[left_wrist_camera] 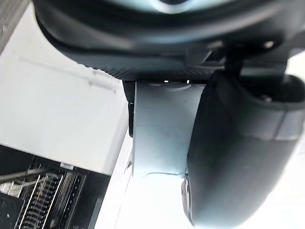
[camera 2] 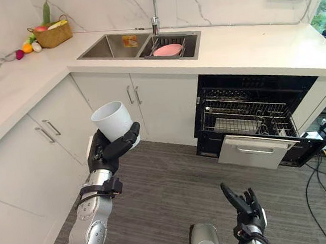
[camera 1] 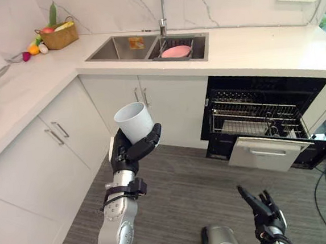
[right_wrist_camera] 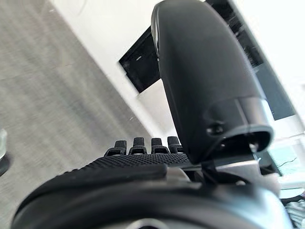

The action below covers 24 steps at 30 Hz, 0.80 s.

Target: Walk over to the sink, pick up the cup, carry it to the dishwasher, place the cup inside the dishwasher, then close the dishwasher door

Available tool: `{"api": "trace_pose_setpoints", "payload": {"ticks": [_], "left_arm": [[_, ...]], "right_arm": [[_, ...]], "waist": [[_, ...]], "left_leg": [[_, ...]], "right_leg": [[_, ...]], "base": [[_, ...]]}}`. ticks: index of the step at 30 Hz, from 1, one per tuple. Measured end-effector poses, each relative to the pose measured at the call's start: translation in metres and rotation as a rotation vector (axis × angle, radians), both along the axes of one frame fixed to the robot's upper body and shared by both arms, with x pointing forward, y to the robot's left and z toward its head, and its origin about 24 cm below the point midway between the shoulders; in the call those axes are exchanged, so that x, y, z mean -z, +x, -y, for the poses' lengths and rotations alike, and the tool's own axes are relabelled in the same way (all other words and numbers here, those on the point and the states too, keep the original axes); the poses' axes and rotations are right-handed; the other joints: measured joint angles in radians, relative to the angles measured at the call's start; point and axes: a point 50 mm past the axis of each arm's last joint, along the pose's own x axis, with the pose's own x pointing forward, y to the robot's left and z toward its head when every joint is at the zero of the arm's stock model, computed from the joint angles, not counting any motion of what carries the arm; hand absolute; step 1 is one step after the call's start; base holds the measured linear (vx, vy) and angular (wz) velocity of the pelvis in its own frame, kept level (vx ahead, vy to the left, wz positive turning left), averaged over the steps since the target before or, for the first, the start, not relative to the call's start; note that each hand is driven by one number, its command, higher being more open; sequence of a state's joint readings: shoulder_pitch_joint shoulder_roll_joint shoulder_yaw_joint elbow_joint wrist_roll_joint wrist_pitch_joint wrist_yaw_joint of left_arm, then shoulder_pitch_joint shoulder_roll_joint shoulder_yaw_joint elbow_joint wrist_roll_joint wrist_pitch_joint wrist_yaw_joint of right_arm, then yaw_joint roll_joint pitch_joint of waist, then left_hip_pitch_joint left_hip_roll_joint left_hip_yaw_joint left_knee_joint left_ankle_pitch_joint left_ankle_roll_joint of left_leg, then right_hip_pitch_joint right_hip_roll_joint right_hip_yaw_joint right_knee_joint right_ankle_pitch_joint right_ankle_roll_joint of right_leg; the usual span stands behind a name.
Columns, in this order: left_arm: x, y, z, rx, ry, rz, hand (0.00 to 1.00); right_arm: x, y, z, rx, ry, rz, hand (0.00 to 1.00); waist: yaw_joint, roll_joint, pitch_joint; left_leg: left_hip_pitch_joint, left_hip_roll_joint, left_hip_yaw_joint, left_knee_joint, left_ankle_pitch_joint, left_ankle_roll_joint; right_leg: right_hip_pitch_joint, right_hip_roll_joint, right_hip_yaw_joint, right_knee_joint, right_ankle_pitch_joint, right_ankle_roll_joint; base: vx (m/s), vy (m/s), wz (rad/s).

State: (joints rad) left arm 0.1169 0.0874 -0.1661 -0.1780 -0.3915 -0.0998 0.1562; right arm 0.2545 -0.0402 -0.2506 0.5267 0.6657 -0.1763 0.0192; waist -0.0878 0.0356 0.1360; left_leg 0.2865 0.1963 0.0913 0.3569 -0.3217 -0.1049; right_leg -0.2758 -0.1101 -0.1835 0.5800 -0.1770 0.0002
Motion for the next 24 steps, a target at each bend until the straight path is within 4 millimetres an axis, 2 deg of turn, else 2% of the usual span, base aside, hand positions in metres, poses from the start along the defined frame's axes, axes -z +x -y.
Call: {"api": "trace_pose_setpoints", "payload": {"ticks": [1, 2, 3, 4, 5, 6, 7, 8, 9, 10, 11, 12, 13, 14, 15, 16, 17, 18, 19, 20, 22, 24], "left_arm": [[0.000, 0.000, 0.000, -0.007, -0.001, -0.001, 0.00], [0.000, 0.000, 0.000, -0.020, -0.009, -0.004, 0.00], [0.001, 0.000, 0.000, -0.024, -0.015, -0.007, 0.00], [0.002, -0.001, 0.000, -0.030, -0.020, -0.013, 0.00], [0.004, -0.003, -0.002, -0.040, -0.019, -0.023, 0.00], [0.006, -0.003, -0.003, -0.039, -0.017, -0.029, 0.00], [0.007, -0.003, -0.003, -0.033, -0.016, -0.032, 0.00], [0.007, -0.003, -0.003, -0.031, -0.015, -0.032, 0.00], [0.007, -0.003, -0.003, -0.019, -0.014, -0.026, 0.00], [0.006, -0.003, -0.003, -0.003, -0.012, -0.015, 0.00], [0.005, -0.003, -0.003, 0.005, -0.012, -0.006, 0.00], [0.002, -0.003, -0.003, 0.016, -0.013, 0.009, 0.00], [-0.002, -0.003, -0.002, 0.031, -0.016, 0.031, 0.00], [-0.002, -0.003, -0.001, 0.038, -0.016, 0.035, 0.00], [-0.002, -0.003, -0.001, 0.049, -0.013, 0.037, 0.00], [-0.002, -0.003, -0.002, 0.055, -0.009, 0.038, 0.00], [-0.002, -0.003, -0.002, 0.058, -0.005, 0.038, 0.00], [0.000, -0.003, -0.003, 0.071, 0.006, 0.031, 0.00], [0.000, -0.003, -0.001, 0.090, 0.013, 0.027, 0.00], [0.001, 0.001, 0.005, 0.126, 0.026, 0.021, 0.00], [0.001, 0.002, 0.009, 0.144, 0.027, 0.015, 0.00], [0.001, 0.002, 0.012, 0.154, 0.046, 0.016, 0.00]], "right_arm": [[0.000, 0.002, -0.002, -0.003, 0.005, 0.001, 1.00], [0.000, 0.004, -0.003, -0.007, 0.014, -0.003, 1.00], [0.000, 0.002, -0.001, -0.007, 0.008, -0.011, 1.00], [0.000, -0.001, -0.001, -0.007, 0.005, -0.020, 1.00], [0.002, -0.005, 0.000, -0.013, -0.007, -0.038, 1.00], [0.002, -0.010, 0.003, 0.000, -0.017, -0.053, 1.00], [0.001, -0.012, 0.009, 0.022, -0.029, -0.053, 1.00], [0.000, -0.012, 0.012, 0.025, -0.036, -0.050, 1.00], [-0.002, -0.012, 0.017, 0.047, -0.045, -0.034, 1.00], [-0.006, -0.010, 0.022, 0.064, -0.059, -0.010, 1.00], [-0.008, -0.009, 0.025, 0.070, -0.070, 0.002, 1.00], [-0.010, -0.007, 0.028, 0.076, -0.082, 0.012, 1.00], [-0.013, -0.003, 0.031, 0.072, -0.091, 0.024, 1.00], [-0.013, -0.003, 0.032, 0.072, -0.095, 0.023, 1.00], [-0.012, -0.005, 0.034, 0.078, -0.101, 0.019, 1.00], [-0.011, -0.008, 0.035, 0.085, -0.106, 0.012, 1.00], [-0.010, -0.009, 0.035, 0.087, -0.107, 0.008, 1.00], [-0.005, -0.013, 0.032, 0.094, -0.094, -0.016, 1.00], [-0.002, -0.018, 0.030, 0.101, -0.088, -0.037, 1.00], [0.003, -0.025, 0.028, 0.130, -0.079, -0.075, 1.00], [0.006, -0.028, 0.025, 0.150, -0.066, -0.094, 1.00], [0.009, -0.025, 0.013, 0.142, -0.050, -0.105, 1.00]], "waist": [[0.001, 0.000, 0.000], [0.005, 0.007, 0.003], [0.012, 0.024, 0.014], [0.018, 0.033, 0.020], [0.022, 0.036, 0.027], [0.022, 0.036, 0.029], [0.021, 0.030, 0.037], [0.020, 0.028, 0.037], [0.021, 0.023, 0.037], [0.025, 0.018, 0.032], [0.025, 0.019, 0.030], [0.027, 0.020, 0.030], [0.031, 0.022, 0.028], [0.033, 0.023, 0.027], [0.034, 0.022, 0.022], [0.035, 0.017, 0.005], [0.036, 0.015, -0.007], [0.025, -0.015, -0.031], [0.011, -0.029, -0.042], [-0.002, -0.040, -0.043], [-0.006, -0.041, -0.043], [-0.005, -0.040, -0.044]], "left_leg": [[-0.034, 0.011, 0.000, 0.076, 0.004, 0.006], [-0.136, 0.046, -0.006, 0.283, 0.049, 0.029], [-0.240, 0.100, -0.014, 0.494, 0.180, 0.050], [-0.276, 0.130, -0.013, 0.575, 0.281, 0.064], [-0.318, 0.163, -0.016, 0.672, 0.373, 0.062], [-0.394, 0.174, -0.009, 0.781, 0.312, 0.077], [-0.447, 0.156, 0.017, 0.784, 0.232, 0.092], [-0.465, 0.140, 0.032, 0.746, 0.194, 0.091], [-0.480, 0.091, 0.052, 0.584, 0.134, 0.085], [-0.469, 0.025, 0.039, 0.306, 0.120, 0.074], [-0.462, -0.004, 0.015, 0.161, 0.128, 0.063], [-0.451, -0.034, -0.038, -0.030, 0.156, 0.038], [-0.448, -0.042, -0.085, -0.198, 0.210, 0.016], [-0.448, -0.038, -0.083, -0.215, 0.225, 0.006], [-0.438, -0.038, -0.056, -0.194, 0.287, -0.008], [-0.437, -0.054, -0.026, -0.155, 0.354, 0.005], [-0.439, -0.068, -0.011, -0.130, 0.374, 0.010], [-0.442, -0.107, 0.028, -0.080, 0.328, 0.037], [-0.444, -0.135, 0.044, -0.053, 0.298, 0.056], [-0.422, -0.165, 0.060, -0.027, 0.259, 0.083], [-0.391, -0.173, 0.075, -0.026, 0.235, 0.101], [-0.283, -0.167, 0.104, -0.101, 0.222, 0.119]], "right_leg": [[0.006, 0.008, -0.003, -0.006, -0.006, -0.004], [0.033, 0.028, -0.014, -0.028, -0.011, -0.012], [0.085, 0.062, -0.024, -0.071, -0.015, -0.020], [0.123, 0.083, -0.024, -0.102, -0.016, -0.025], [0.189, 0.101, -0.026, -0.152, -0.014, -0.038], [0.251, 0.106, -0.031, -0.191, -0.020, -0.045], [0.305, 0.102, -0.030, -0.225, -0.025, -0.052], [0.329, 0.096, -0.028, -0.239, -0.029, -0.050], [0.362, 0.078, -0.020, -0.257, -0.037, -0.041], [0.370, 0.051, -0.001, -0.255, -0.045, -0.020], [0.370, 0.041, 0.012, -0.254, -0.052, -0.010], [0.372, 0.030, 0.035, -0.251, -0.065, 0.004], [0.378, 0.017, 0.078, -0.248, -0.088, 0.029], [0.383, 0.012, 0.096, -0.246, -0.098, 0.041], [0.399, -0.005, 0.136, -0.246, -0.121, 0.069], [0.405, -0.031, 0.180, -0.250, -0.139, 0.097], [0.405, -0.047, 0.202, -0.252, -0.149, 0.114], [0.415, -0.098, 0.227, -0.253, -0.158, 0.131], [0.415, -0.131, 0.232, -0.239, -0.154, 0.133], [0.398, -0.166, 0.227, -0.161, -0.133, 0.127], [0.369, -0.184, 0.204, -0.078, -0.094, 0.115], [0.343, -0.202, 0.128, 0.030, 0.013, 0.092]], "base": [[0.20, -0.179, -0.05], [0.25, -0.198, 0.00], [0.22, -0.146, -0.01], [0.29, -0.085, -0.04], [0.32, -0.041, 0.04], [0.41, -0.030, 0.06], [0.35, -0.025, 0.07], [0.36, -0.001, -0.09], [0.35, 0.045, -0.22], [0.35, 0.060, -0.32], [0.36, 0.118, -0.45], [0.37, 0.167, -0.68], [0.38, 0.201, -0.76], [0.39, 0.261, -0.94], [0.51, 0.400, -0.94], [0.52, 0.432, -1.00], [0.45, 0.368, -0.87], [0.35, 0.273, -0.51], [0.51, 0.363, -0.30], [0.42, 0.300, -0.08], [0.31, 0.222, -0.17], [0.32, 0.235, -0.43]]}}
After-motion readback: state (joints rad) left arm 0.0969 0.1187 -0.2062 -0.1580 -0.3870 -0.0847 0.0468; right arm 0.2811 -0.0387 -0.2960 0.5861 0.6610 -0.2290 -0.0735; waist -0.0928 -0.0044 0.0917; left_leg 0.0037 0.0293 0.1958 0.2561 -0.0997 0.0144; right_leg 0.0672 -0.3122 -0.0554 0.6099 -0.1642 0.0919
